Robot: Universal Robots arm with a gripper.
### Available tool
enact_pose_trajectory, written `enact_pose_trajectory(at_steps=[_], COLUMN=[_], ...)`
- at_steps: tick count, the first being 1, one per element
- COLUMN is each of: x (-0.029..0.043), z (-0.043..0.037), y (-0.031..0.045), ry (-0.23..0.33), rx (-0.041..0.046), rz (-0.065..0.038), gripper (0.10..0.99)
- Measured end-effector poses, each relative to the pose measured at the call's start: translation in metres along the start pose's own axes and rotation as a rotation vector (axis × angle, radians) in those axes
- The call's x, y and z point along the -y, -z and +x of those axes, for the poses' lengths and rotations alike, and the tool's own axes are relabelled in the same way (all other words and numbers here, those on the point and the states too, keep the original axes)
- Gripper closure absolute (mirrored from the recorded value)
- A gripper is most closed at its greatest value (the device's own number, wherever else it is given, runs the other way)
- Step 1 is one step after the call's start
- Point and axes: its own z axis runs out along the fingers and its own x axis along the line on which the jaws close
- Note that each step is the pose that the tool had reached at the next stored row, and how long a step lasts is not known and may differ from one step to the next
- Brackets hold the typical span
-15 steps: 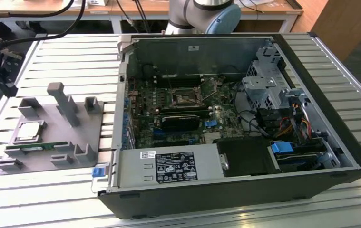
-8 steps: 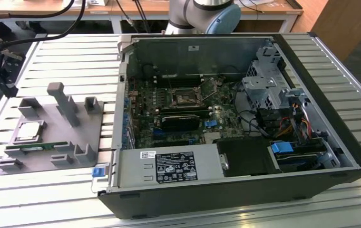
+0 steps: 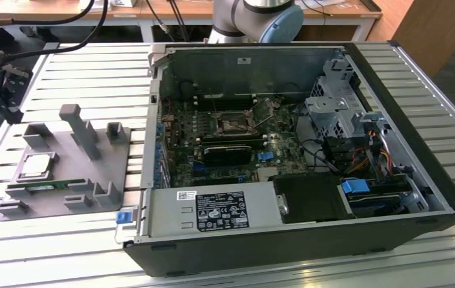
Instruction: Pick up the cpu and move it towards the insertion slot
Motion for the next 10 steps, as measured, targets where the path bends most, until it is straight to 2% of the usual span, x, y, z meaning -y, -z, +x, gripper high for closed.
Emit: enact_pose_trajectory(at_steps=[10], x=[0.0001], z=[0.0005], y=[-0.0022], ry=[0.000], rx=[0.0000], rz=[0.000], gripper=[0.980])
